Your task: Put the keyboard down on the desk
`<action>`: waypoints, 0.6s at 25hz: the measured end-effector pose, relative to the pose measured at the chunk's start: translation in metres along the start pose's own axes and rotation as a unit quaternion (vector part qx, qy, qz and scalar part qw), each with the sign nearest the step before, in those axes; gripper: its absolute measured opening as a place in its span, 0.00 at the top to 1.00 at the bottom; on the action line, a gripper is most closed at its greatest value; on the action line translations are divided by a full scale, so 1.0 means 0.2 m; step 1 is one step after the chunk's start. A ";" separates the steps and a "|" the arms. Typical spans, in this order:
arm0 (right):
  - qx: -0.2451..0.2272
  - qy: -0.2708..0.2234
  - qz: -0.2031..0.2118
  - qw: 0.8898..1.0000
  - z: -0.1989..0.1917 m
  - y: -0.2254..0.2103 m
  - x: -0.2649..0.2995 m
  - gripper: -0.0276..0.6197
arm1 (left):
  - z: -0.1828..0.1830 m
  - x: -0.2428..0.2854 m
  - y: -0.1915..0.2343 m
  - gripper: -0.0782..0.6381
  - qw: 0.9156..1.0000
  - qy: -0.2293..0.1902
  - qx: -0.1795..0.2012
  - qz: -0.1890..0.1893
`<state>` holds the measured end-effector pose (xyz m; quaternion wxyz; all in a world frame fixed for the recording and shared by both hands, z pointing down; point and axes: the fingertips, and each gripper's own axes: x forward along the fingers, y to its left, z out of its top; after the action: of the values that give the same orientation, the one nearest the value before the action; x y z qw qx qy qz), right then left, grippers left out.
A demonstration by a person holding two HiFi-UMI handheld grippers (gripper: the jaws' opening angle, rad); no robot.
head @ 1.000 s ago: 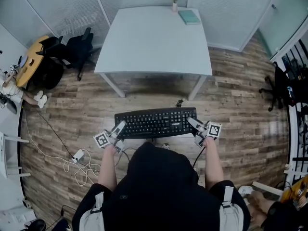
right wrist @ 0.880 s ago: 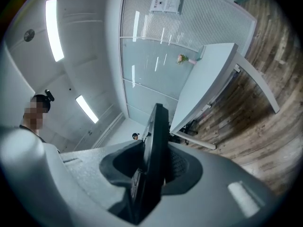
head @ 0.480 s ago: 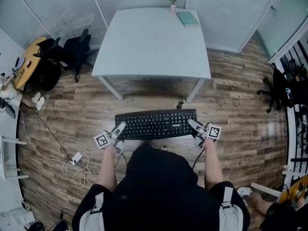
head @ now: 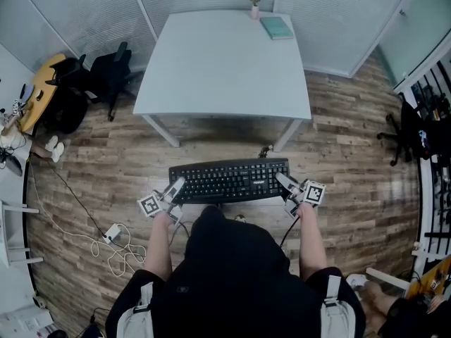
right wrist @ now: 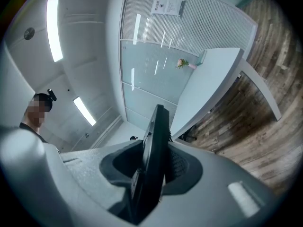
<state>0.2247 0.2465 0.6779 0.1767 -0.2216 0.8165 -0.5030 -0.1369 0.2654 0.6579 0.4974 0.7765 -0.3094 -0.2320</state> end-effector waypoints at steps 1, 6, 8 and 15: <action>0.000 -0.002 0.001 1.000 0.01 0.00 0.01 0.77 | 0.01 0.01 0.01 0.73 1.000 0.001 0.000 0.000; 0.001 -0.020 0.003 1.000 0.07 -0.05 0.03 0.77 | 0.07 0.09 0.03 0.73 1.000 0.008 -0.002 -0.005; 0.003 -0.028 0.006 1.000 0.10 -0.06 0.06 0.77 | 0.10 0.12 0.05 0.74 1.000 0.012 0.000 -0.004; 0.009 -0.038 -0.008 0.999 0.19 -0.13 0.19 0.77 | 0.28 0.25 0.14 0.74 1.000 0.028 0.001 -0.005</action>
<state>0.2170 0.1870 0.6822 0.2054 -0.2457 0.8029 -0.5028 -0.1466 0.1869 0.6582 0.5043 0.7846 -0.2916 -0.2122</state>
